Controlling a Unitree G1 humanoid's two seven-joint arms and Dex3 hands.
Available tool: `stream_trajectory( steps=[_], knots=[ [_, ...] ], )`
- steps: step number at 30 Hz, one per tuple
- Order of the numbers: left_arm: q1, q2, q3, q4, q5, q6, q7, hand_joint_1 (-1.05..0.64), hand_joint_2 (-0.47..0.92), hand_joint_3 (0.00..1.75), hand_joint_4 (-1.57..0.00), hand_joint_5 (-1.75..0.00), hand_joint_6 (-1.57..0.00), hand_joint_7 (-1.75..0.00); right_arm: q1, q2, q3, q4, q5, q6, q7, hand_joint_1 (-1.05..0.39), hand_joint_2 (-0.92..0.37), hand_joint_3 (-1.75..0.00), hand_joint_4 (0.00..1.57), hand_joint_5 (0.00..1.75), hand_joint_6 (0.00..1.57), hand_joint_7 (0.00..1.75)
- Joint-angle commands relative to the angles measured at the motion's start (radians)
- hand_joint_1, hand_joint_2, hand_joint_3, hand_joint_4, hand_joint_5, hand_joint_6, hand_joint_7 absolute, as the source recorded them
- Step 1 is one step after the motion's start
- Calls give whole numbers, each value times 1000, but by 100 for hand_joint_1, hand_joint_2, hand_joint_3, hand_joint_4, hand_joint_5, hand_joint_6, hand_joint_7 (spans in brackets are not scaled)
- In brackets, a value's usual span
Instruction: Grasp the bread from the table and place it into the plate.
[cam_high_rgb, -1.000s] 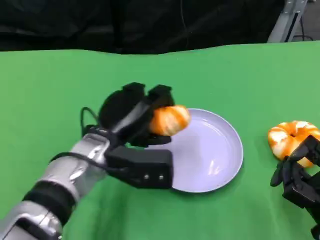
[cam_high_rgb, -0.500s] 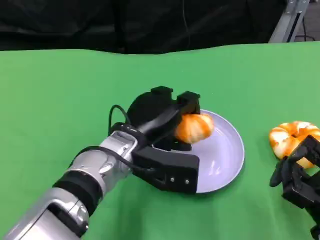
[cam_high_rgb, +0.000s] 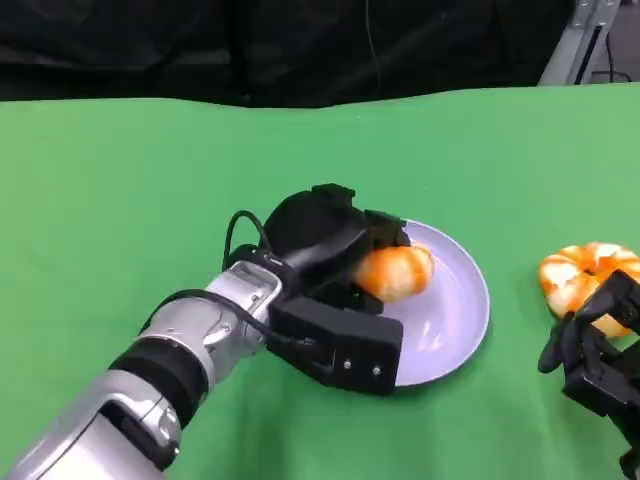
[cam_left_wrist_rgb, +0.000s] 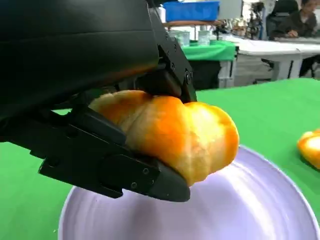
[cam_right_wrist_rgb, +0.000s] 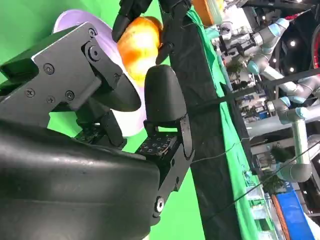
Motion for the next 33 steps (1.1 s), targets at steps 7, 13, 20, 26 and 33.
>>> stream_trajectory(
  steps=[7,13,20,26,33],
  knots=[
    [-10,32,-18,27,-3,11,-134,-95,92,61,-1,0,-25,0,7,-8,-7,-9,3,-14,4,-8,-43,-138,90,175,76,164],
    [-2,39,-20,22,0,19,-181,-103,92,69,0,0,-18,0,7,-6,-9,-8,4,-16,6,-8,-45,-137,90,175,75,164],
    [2,50,-20,5,-2,19,-209,-105,92,75,0,0,-13,0,11,-5,-6,-24,1,-4,-11,-8,-44,-136,90,175,76,164],
    [72,59,85,-52,-141,-111,-189,-99,92,63,-1,0,-23,-3,11,-7,-4,-23,0,-4,-16,-7,-44,-137,90,175,77,165],
    [181,72,245,-153,-353,-252,-246,-51,92,32,-32,-11,-42,-4,9,-8,-5,-22,3,1,-17,-6,-44,-139,90,175,76,165]
  ],
)
